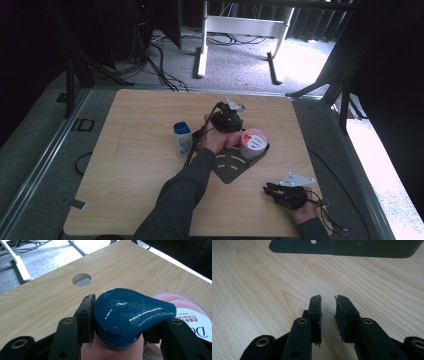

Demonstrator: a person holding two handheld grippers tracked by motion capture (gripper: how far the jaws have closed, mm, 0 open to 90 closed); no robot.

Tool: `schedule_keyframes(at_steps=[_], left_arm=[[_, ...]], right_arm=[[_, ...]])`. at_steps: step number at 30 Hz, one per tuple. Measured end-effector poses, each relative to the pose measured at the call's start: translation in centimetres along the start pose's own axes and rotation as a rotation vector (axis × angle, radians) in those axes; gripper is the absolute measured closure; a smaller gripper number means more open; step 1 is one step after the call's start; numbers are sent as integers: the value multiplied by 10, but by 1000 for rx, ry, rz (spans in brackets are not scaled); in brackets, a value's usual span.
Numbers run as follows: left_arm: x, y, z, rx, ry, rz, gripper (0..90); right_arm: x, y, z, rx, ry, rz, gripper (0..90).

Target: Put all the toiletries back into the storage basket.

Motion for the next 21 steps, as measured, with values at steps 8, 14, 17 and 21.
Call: schedule_keyframes(at_steps=[8,14,17,21], left_arm=[[0,3,-3,-14,10,-17,444],[-1,2,-6,-5,24,-39,382],[-5,2,-7,-4,23,-45,374],[-10,2,-9,17,34,-39,366]], right_arm=[[0,0,0,-1,0,1,739],[0,0,0,-1,0,2,736],[0,0,0,-4,0,2,733],[0,0,0,-4,0,4,728]])
Point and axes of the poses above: each handheld gripper's, and its own axes: x roughly forward along the jaws, z roughly out of its top, y roughly to its left, the point moved 3 cm from there along x, roughly forward along the jaws, and after that the axes turned 12 degrees about z, right-handed, at the moved point
